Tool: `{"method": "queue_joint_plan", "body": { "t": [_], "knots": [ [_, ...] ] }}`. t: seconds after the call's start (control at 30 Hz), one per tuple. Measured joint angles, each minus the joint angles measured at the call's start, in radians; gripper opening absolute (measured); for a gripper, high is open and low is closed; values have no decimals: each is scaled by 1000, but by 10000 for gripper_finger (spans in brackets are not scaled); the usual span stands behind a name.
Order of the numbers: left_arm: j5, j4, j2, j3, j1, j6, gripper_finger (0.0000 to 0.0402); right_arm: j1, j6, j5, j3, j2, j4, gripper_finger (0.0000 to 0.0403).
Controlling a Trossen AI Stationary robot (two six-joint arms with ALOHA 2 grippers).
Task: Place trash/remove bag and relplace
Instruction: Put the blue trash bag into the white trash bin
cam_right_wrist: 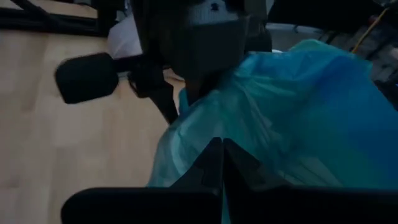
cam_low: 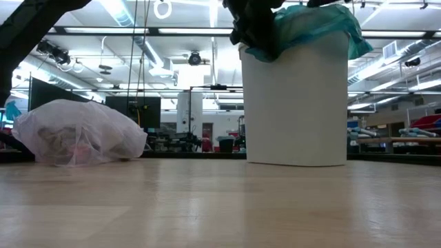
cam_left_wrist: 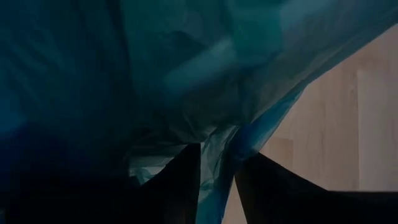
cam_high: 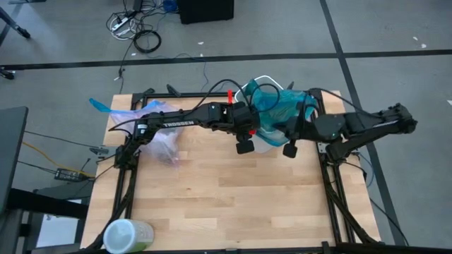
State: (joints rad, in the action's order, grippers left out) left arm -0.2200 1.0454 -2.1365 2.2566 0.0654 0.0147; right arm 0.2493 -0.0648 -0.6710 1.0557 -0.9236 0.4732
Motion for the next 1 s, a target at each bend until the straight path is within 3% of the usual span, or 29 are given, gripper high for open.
{"method": "queue_joint_plan", "body": {
  "t": [0.53, 0.67, 1.0],
  "knots": [
    [16, -39, 0, 0, 0, -29, 102, 11, -9, -56, -116, 9, -72, 0],
    [112, -39, 9, 0, 0, -20, 106, 11, -28, -55, -116, 9, -72, 0],
    [168, -27, 16, 1, 0, 55, 171, 11, -36, -41, -117, 9, -69, 0]
  ]
}}
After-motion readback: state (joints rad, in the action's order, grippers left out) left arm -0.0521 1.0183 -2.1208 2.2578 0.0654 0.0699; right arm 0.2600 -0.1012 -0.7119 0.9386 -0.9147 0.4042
